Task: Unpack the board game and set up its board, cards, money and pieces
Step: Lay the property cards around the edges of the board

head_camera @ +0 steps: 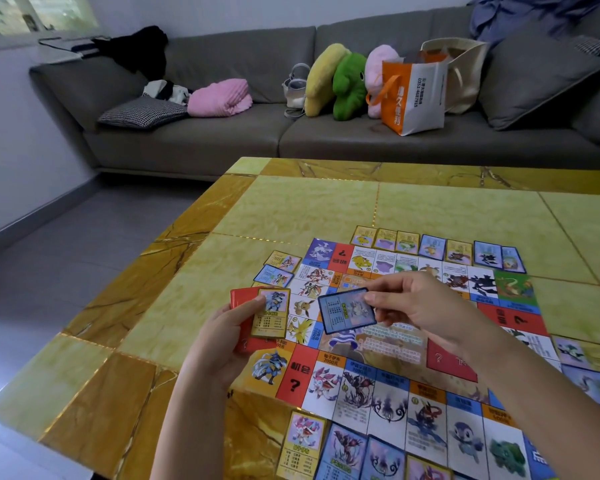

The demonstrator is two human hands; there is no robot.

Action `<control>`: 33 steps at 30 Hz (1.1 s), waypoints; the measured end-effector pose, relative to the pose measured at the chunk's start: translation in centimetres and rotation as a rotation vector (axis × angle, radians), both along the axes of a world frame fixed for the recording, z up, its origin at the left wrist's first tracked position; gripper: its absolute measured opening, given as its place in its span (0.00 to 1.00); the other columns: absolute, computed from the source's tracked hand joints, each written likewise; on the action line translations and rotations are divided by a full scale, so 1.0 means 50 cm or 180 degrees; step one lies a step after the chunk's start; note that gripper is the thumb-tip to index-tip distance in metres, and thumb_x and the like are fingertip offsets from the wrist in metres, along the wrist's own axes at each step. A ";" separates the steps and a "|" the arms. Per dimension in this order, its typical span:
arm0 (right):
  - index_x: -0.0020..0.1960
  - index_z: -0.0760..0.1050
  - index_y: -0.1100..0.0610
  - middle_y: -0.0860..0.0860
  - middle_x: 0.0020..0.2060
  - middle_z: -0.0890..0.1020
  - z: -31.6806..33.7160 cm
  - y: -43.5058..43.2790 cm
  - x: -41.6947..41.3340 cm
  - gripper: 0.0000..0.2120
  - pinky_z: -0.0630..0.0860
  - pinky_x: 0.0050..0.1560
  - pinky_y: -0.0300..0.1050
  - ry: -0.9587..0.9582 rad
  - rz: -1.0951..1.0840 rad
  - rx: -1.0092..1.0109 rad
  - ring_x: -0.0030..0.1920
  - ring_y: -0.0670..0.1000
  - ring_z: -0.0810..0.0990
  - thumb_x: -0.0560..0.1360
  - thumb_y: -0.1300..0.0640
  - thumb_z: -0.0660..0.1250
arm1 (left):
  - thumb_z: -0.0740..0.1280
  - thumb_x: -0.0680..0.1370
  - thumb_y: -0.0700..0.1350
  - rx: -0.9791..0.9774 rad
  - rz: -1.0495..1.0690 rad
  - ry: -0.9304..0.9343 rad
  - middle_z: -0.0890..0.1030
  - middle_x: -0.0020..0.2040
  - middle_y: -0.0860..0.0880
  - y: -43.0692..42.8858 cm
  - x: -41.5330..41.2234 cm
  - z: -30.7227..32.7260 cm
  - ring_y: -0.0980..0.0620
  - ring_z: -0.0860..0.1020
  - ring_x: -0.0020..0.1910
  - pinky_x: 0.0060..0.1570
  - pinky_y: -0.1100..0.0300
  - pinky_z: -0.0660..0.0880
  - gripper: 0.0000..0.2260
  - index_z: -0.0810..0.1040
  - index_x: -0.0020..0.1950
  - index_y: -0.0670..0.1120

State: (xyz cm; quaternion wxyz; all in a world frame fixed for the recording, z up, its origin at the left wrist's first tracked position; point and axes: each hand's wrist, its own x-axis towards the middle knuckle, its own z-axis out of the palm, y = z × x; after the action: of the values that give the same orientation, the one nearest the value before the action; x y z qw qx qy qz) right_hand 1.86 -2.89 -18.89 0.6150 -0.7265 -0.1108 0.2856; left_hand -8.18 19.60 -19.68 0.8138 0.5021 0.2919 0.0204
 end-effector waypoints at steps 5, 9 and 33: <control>0.52 0.78 0.65 0.53 0.33 0.82 -0.006 0.003 -0.005 0.08 0.77 0.34 0.36 0.0129 -0.0065 0.0131 0.31 0.48 0.79 0.73 0.67 0.68 | 0.65 0.77 0.38 -0.0017 0.0018 0.0055 0.83 0.33 0.43 -0.006 0.002 0.003 0.50 0.81 0.27 0.22 0.64 0.75 0.07 0.75 0.52 0.35; 0.49 0.79 0.64 0.53 0.33 0.82 -0.007 0.005 -0.009 0.05 0.77 0.33 0.37 0.0159 -0.0058 0.0162 0.30 0.47 0.78 0.73 0.68 0.68 | 0.66 0.77 0.39 -0.0007 0.0025 0.0072 0.83 0.35 0.42 -0.008 0.003 0.001 0.50 0.82 0.28 0.23 0.64 0.75 0.13 0.73 0.59 0.34; 0.49 0.73 0.64 0.60 0.34 0.82 -0.007 0.045 -0.007 0.05 0.81 0.35 0.44 0.0089 0.0284 0.0011 0.33 0.56 0.82 0.74 0.69 0.67 | 0.71 0.69 0.40 0.0282 -0.0512 0.0191 0.83 0.48 0.34 -0.049 0.019 -0.006 0.42 0.84 0.37 0.31 0.55 0.81 0.18 0.74 0.56 0.35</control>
State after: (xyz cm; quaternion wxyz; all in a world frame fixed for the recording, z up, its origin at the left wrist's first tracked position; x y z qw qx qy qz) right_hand 1.53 -0.64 -19.26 0.6044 -0.7158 -0.1350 0.3226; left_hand -7.24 17.13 -19.96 0.7808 0.5597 0.2737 -0.0472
